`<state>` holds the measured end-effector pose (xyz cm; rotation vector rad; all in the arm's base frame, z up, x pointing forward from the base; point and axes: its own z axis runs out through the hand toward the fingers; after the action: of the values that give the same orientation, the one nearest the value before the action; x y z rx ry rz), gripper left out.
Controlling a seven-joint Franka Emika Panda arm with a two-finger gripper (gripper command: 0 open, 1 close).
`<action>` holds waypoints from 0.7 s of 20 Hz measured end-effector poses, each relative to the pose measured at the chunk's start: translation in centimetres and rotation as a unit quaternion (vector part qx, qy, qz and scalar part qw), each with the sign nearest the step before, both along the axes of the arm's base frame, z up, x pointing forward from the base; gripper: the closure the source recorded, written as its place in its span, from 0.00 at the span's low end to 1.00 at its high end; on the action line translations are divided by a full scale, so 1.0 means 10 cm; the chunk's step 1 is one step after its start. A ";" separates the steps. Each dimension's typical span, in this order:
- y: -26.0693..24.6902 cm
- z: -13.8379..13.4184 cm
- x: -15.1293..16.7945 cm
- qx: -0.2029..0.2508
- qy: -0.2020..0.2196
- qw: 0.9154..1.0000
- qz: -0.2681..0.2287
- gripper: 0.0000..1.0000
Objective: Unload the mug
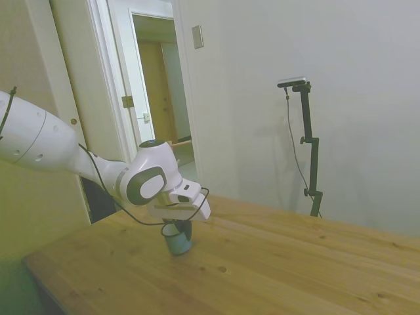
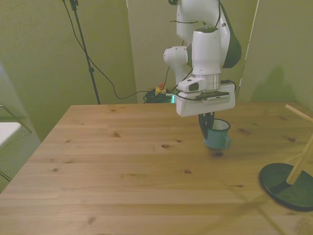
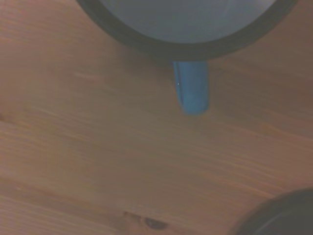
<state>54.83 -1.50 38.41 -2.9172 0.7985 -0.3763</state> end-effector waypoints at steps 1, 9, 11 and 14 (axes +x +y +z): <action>-0.01 -0.02 0.00 0.000 0.002 1.000 -0.001 1.00; 0.03 -0.05 0.02 -0.001 0.001 1.000 0.005 0.00; 0.04 -0.02 0.03 -0.002 -0.010 1.000 0.009 0.00; 0.05 0.01 0.04 -0.003 -0.016 1.000 0.010 0.00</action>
<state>55.18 -1.01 38.55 -2.9147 0.7636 -0.4215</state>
